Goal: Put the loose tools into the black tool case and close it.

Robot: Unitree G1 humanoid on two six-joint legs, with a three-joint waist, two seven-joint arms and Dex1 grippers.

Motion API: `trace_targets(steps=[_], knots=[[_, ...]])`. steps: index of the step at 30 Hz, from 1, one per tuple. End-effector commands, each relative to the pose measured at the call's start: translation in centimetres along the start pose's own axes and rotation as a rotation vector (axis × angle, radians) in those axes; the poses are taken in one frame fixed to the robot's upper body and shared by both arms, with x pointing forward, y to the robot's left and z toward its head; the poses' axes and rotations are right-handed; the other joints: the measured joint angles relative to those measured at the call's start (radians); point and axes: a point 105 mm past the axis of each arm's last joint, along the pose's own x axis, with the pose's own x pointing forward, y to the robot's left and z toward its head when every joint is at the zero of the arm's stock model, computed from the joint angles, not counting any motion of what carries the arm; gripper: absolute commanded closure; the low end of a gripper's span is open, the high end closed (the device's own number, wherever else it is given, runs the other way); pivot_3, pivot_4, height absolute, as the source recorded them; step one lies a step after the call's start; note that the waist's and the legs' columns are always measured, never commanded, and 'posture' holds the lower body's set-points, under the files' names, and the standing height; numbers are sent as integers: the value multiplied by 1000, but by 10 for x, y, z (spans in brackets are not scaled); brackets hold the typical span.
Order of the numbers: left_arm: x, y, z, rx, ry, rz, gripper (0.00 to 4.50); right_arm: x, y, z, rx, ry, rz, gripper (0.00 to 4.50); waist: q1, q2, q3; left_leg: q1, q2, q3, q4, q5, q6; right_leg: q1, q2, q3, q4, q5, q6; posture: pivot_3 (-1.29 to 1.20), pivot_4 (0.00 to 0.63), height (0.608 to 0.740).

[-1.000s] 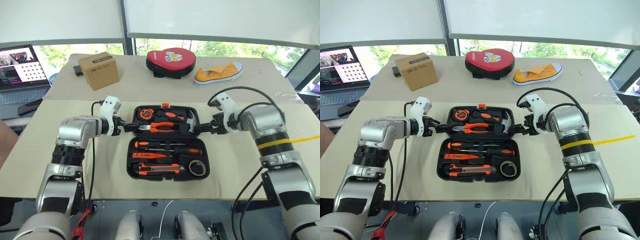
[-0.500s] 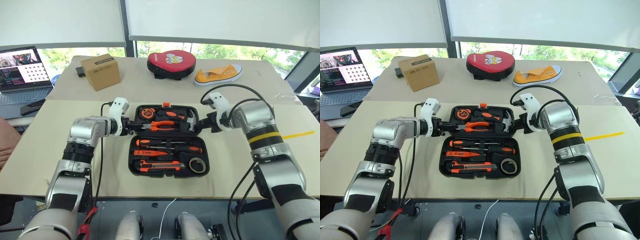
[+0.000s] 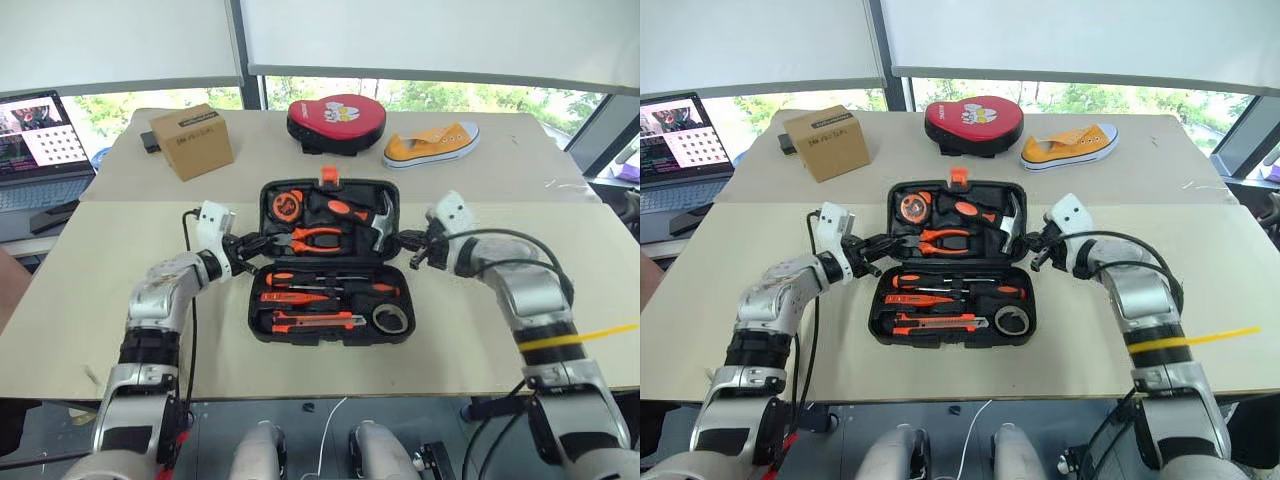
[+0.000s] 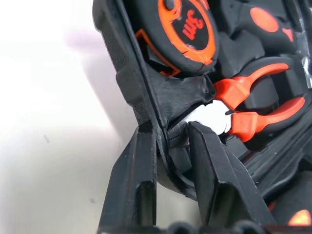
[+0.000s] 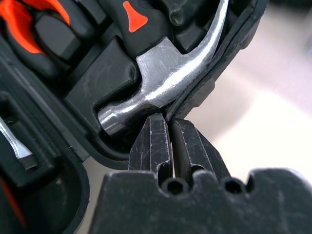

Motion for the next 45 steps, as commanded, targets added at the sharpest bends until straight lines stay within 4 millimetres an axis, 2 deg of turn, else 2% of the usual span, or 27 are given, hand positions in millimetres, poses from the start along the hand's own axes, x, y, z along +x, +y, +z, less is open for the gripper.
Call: trace_targets(steps=[1,4,9,12,16,19,21,23,25,27,28,31,33,35,37,38,41,45], knots=[[-36,21,39,140,-227,159,3842,-27,12,11,-354,-112,10,4500,1,0,0,0,0,0,0,0,0,0,0,0,0,0,0,0,150,740],[-55,7,22,302,-226,138,3842,-43,34,-6,-583,-135,47,4500,-1,0,0,0,0,0,0,-1,1,1,0,0,-2,0,0,0,150,740],[-81,-2,-8,500,-154,121,3842,-55,62,-25,-772,-194,104,4500,-8,0,0,10,0,4,-3,-1,1,6,0,3,-2,0,0,0,150,740],[-95,-11,-25,590,-101,65,3138,-63,79,-47,-791,-183,176,4500,-6,0,0,16,1,4,-5,-1,0,11,0,4,-2,0,0,0,150,740],[-118,-9,-38,627,-35,54,1600,-76,91,-59,-785,-192,229,3116,4,-2,-1,28,1,4,-7,-1,1,26,-2,1,-9,-1,-1,0,150,740],[-143,13,-41,555,38,142,482,-92,89,-56,-785,-203,217,2079,0,-4,-1,30,2,4,-9,-1,1,28,-3,1,-12,0,-1,0,150,740],[-149,20,-42,514,73,156,482,-102,87,-58,-746,-175,205,2079,-2,-3,-1,30,3,3,-12,-1,1,27,-3,0,-13,0,-2,0,150,740],[-147,21,-40,484,91,129,482,-109,84,-60,-652,-134,178,2079,-1,-3,-1,31,3,3,-14,-1,1,28,-3,1,-13,0,-2,0,150,740],[-140,21,-34,467,88,100,417,-115,89,-61,-527,-100,198,2642,3,-3,-1,32,3,3,-14,-1,1,30,-3,0,-14,-1,-2,0,150,740],[-124,24,-24,443,85,80,934,-120,101,-55,-366,-96,236,3094,9,-3,-1,33,3,3,-14,-1,1,33,-3,0,-15,-1,-2,0,150,740],[-115,26,-20,431,86,70,1177,-121,109,-53,-284,-87,272,3503,10,-3,0,34,3,2,-14,-1,1,34,-3,0,-15,-1,-2,0,150,740],[-92,27,-11,428,92,32,2212,-120,130,-45,-210,-80,381,4405,14,-6,-1,36,4,1,-14,-1,1,37,-3,-3,-16,0,-2,0,150,740],[-76,26,-10,428,118,-1,2945,-117,145,-43,-158,-61,442,4500,9,-6,-1,36,3,0,-14,-1,1,37,-2,-2,-16,0,-2,0,150,740],[-42,22,-9,456,144,-71,3619,-106,166,-41,-122,-44,508,4500,10,-6,-1,36,2,0,-14,-2,2,37,-2,-1,-16,-1,-1,0,150,740],[-24,21,-9,460,168,-103,4308,-97,173,-41,-94,-17,519,4500,15,-8,0,34,2,1,-14,-1,1,35,0,-3,-16,-1,-1,0,150,740],[-20,22,-11,457,189,-107,4455,-94,174,-42,-80,0,519,4500,14,-8,0,33,1,2,-14,-1,1,34,0,-3,-16,-1,-1,0,150,740],[-6,19,-22,468,253,-169,4455,-80,178,-40,-68,27,557,4500,1,-11,0,29,1,2,-14,-1,1,29,0,-1,-16,-1,-1,0,150,740],[-3,12,-34,444,306,-260,4455,-70,175,-37,-49,41,542,4500,-3,-12,0,28,2,2,-14,-1,1,27,2,-1,-15,0,-1,0,150,740]])
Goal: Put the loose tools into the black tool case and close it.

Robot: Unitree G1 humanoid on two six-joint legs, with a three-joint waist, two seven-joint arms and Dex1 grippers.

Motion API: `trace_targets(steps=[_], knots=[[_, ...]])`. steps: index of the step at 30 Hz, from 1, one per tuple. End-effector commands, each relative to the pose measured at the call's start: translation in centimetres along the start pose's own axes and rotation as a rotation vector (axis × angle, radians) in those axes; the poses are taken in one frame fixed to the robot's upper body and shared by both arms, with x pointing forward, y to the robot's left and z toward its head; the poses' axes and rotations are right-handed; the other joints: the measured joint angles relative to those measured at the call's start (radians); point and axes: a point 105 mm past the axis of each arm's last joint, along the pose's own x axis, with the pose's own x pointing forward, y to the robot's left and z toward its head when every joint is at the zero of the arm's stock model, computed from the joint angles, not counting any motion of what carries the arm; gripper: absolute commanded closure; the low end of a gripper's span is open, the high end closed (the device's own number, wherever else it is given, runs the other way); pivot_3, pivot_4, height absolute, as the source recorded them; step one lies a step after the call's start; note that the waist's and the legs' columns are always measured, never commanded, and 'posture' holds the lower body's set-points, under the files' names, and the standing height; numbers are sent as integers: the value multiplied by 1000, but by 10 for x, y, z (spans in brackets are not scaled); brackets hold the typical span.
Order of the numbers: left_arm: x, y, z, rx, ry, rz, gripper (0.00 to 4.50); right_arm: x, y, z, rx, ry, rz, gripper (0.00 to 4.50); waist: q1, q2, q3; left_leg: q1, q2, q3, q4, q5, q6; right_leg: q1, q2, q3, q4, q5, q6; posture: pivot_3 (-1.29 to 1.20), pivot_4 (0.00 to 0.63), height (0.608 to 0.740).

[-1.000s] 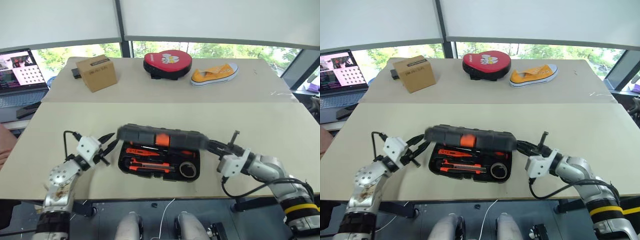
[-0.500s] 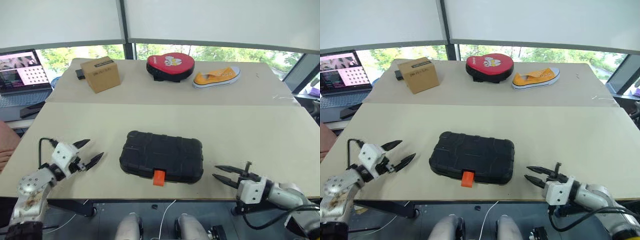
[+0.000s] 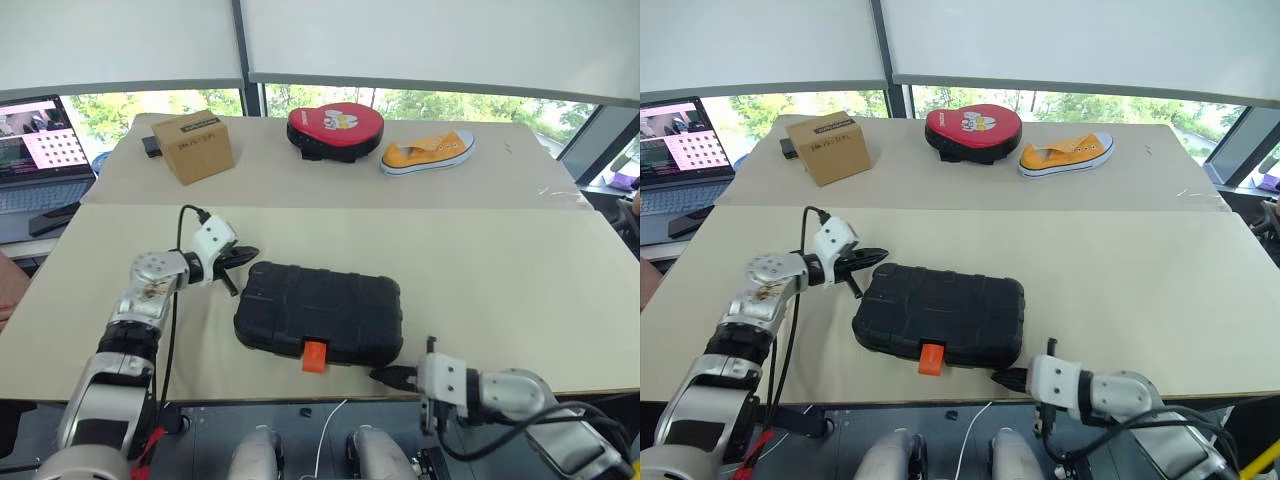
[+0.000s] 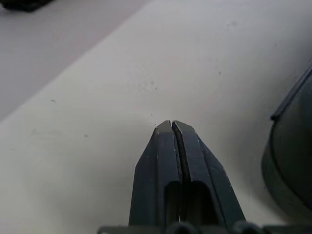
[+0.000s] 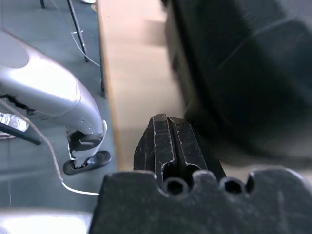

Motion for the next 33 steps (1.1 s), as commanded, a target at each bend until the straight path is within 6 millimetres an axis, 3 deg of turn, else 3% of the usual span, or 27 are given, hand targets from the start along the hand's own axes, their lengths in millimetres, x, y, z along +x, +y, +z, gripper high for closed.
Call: trace_targets(steps=[1,5,11,18,22,25,27,29,33], knots=[[2,-8,0,6,13,-98,4455,6,-6,-3,22,36,-21,4500,-3,0,0,0,0,0,0,0,0,-1,0,0,0,0,0,0,150,740],[-11,-26,-7,-59,-1,-198,4455,7,-43,5,6,-4,-188,4500,-9,-2,0,-1,1,0,0,0,0,-2,0,0,2,0,-1,0,150,740],[-35,-44,-14,-134,-34,-207,4455,5,-86,8,30,-36,-340,4500,0,-1,0,-2,0,1,0,1,-1,-4,-1,1,2,1,-1,0,150,740],[-52,-53,-10,-205,-93,-121,4455,9,-111,2,35,-25,-383,4500,1,0,1,-3,0,1,0,1,-1,-5,-1,1,2,1,-2,0,150,740],[-72,-43,-7,-210,-90,-86,4455,0,-118,-4,24,6,-389,4500,2,0,1,-4,0,1,0,1,-1,-5,-1,1,2,1,-2,0,150,740],[-89,-32,22,-241,-134,-152,4455,-16,-118,-4,50,-1,-398,4500,4,0,2,-4,0,0,0,1,-1,-6,-1,0,2,1,-2,0,150,740],[-87,-34,44,-227,-150,-227,4455,-24,-110,-1,81,-36,-383,4500,13,0,2,-5,0,0,0,1,-1,-6,-1,-1,2,1,-1,0,150,740],[-74,-42,70,-211,-200,-309,4455,-29,-99,-3,114,-44,-357,4500,23,1,2,-6,-1,0,0,1,-1,-5,-2,-1,1,1,-1,0,150,740],[-39,-65,100,-169,-242,-443,4455,-36,-85,-10,140,-18,-346,4500,26,2,2,-5,-2,0,0,1,-1,-4,-2,0,1,1,0,0,150,740]])
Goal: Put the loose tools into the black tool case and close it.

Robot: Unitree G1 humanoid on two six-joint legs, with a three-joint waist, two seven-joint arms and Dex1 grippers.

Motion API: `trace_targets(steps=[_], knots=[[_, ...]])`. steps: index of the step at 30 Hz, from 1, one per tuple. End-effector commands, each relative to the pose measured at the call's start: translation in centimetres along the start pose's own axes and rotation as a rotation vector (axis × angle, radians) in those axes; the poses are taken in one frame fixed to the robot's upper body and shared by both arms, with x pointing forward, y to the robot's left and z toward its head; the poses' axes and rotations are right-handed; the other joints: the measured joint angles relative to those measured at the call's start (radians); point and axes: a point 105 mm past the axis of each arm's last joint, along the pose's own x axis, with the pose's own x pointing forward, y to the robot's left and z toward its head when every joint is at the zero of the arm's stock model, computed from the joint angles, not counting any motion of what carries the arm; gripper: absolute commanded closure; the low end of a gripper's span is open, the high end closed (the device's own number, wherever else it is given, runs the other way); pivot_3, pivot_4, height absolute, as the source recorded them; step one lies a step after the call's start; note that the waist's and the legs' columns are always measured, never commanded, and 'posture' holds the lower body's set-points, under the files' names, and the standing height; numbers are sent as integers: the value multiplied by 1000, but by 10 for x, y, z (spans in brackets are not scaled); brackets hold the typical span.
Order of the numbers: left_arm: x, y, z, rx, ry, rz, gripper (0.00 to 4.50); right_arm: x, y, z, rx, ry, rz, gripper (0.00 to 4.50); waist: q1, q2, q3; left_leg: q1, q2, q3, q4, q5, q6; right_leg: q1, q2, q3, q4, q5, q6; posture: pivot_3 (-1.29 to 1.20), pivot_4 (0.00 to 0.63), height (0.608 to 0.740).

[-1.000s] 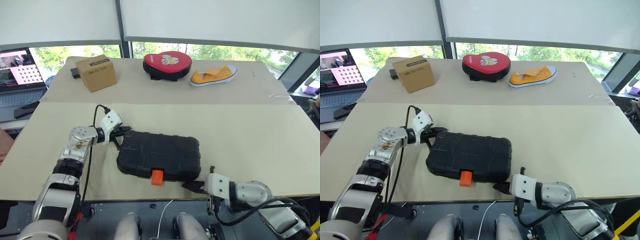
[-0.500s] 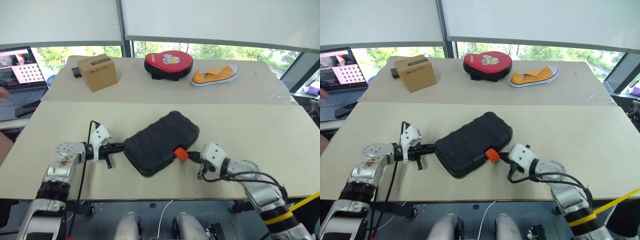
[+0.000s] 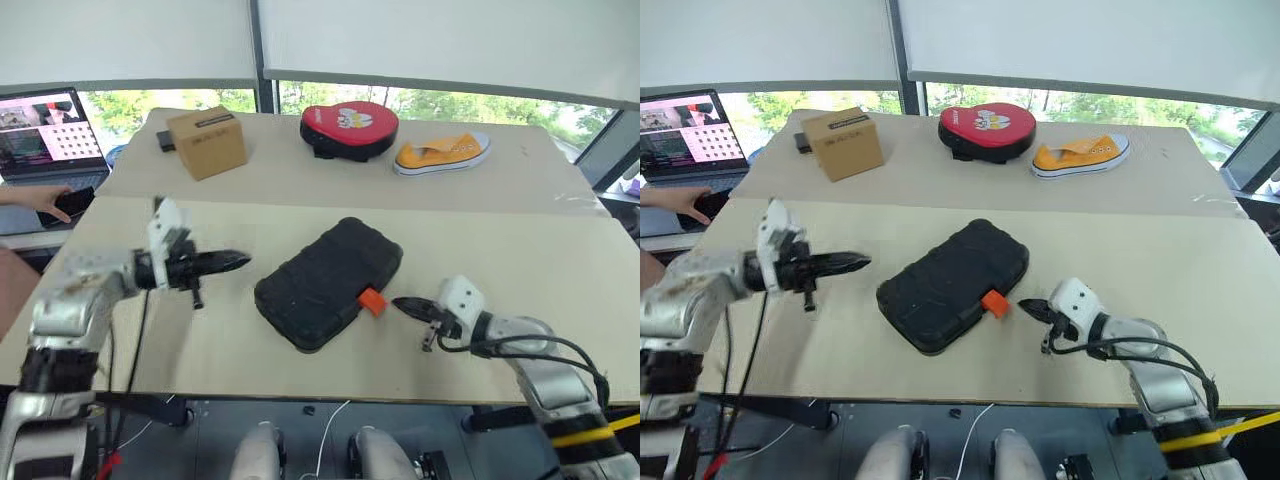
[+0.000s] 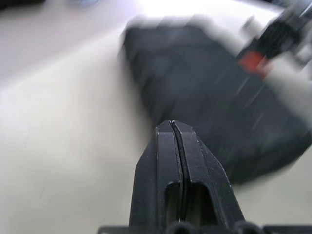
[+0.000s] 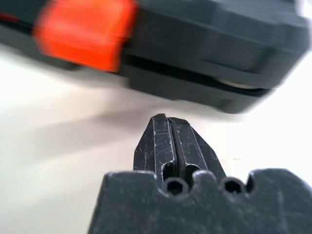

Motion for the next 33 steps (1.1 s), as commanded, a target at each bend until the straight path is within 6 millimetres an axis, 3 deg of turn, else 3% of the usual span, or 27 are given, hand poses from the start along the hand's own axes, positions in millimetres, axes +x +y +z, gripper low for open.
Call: trace_targets(steps=[1,5,8,10,13,17,20,28,33], knots=[[45,-19,9,19,6,-144,4455,-14,1,4,-11,-2,-18,4500,1,0,0,0,0,0,0,0,0,0,0,0,0,0,0,0,150,740],[91,-22,-10,120,126,-179,4455,-17,5,6,2,-9,-44,4500,-7,0,0,-1,0,-1,1,0,0,-1,2,1,0,0,0,0,150,740],[112,-22,-14,93,141,-175,4455,-18,10,10,11,-23,-52,4500,-13,0,0,-1,0,-2,1,0,0,-1,3,1,0,0,0,0,150,740],[121,-21,-30,99,222,-168,4455,-20,16,15,21,-41,-56,4500,-10,1,0,-1,0,-2,1,0,0,-1,3,1,0,0,0,0,150,740],[119,-19,-67,77,377,-143,4455,-22,22,28,46,-85,-79,4500,-8,2,-1,-1,0,-3,1,0,0,0,3,1,0,0,0,0,150,740],[120,-23,-85,29,405,-133,4455,-18,23,35,54,-97,-95,4500,-9,3,-7,7,0,-3,1,0,0,7,2,1,0,0,0,0,150,740],[121,-26,-89,8,402,-129,4455,-12,23,38,59,-103,-95,4500,-10,1,-13,14,0,-3,0,0,0,14,2,0,-1,-1,0,0,150,740],[117,-23,-89,-4,394,-98,4455,5,18,37,55,-105,-87,4500,-11,1,-19,14,0,-4,0,-1,1,15,2,0,-1,-1,-1,0,150,740],[114,-17,-87,-3,386,-65,4455,14,27,32,38,-90,-22,4500,-12,0,-19,14,0,-4,0,-1,1,15,2,0,-1,-1,-1,0,150,740]])
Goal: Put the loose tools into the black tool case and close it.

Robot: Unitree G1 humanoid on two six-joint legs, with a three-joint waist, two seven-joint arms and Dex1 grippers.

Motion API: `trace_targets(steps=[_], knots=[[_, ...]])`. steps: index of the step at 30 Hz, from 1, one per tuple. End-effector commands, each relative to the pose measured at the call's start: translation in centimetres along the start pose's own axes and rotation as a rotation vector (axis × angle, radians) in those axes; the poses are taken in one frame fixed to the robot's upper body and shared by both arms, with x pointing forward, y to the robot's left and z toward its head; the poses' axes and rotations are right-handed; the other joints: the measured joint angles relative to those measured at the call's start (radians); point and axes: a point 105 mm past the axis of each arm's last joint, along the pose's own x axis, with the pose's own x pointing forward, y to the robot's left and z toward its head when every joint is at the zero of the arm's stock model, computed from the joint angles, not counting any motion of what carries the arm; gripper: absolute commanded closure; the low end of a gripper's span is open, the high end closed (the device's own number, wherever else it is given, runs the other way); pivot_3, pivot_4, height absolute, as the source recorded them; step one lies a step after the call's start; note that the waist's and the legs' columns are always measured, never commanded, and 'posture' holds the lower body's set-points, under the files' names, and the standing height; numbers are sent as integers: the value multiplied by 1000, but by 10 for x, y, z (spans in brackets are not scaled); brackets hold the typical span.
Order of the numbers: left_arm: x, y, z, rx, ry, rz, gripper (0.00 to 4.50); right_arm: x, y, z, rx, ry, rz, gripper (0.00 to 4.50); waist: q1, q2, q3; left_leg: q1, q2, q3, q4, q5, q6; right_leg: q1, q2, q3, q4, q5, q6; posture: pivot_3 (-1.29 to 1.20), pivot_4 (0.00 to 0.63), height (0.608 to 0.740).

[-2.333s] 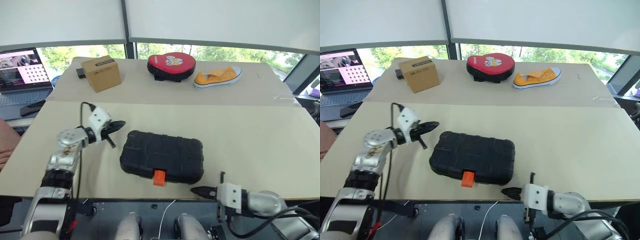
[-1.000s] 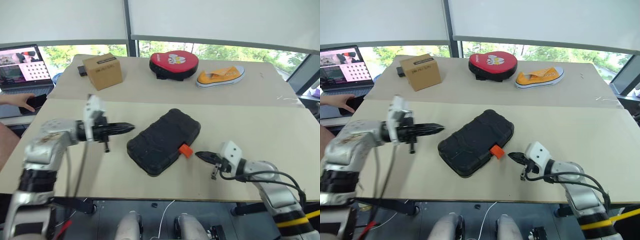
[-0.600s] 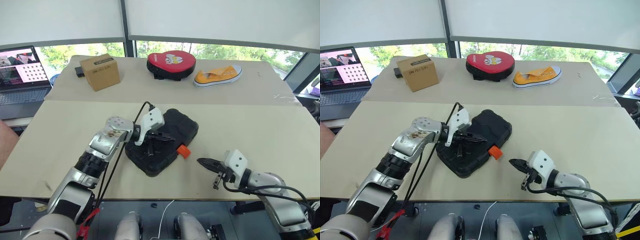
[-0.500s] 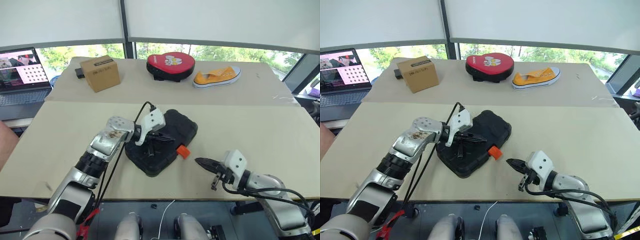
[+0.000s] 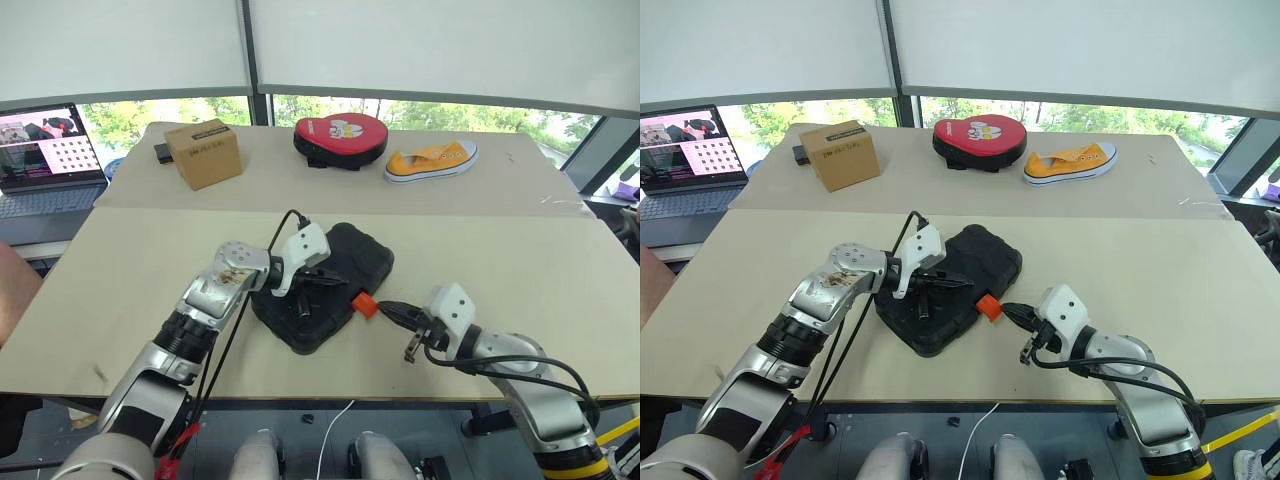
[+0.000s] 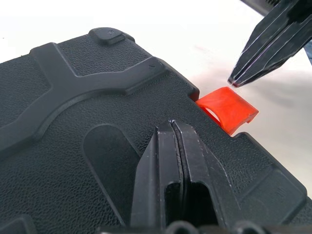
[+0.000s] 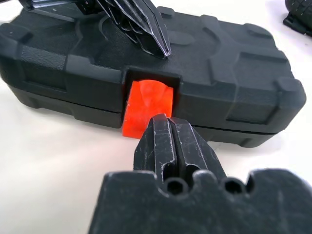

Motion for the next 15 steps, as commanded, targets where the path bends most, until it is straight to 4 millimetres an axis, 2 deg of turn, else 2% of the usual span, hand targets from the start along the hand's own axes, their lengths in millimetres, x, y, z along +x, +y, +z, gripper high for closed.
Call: trace_targets(steps=[1,15], knots=[[-3,1,-50,-127,159,47,4455,7,7,5,-44,-20,50,4500,-3,0,0,0,0,0,0,0,0,0,0,0,0,0,0,0,150,740],[-4,1,-52,-141,158,54,4455,25,9,10,-56,-85,64,4500,-13,0,-1,0,0,-1,0,0,0,0,0,0,0,0,0,0,150,740]])
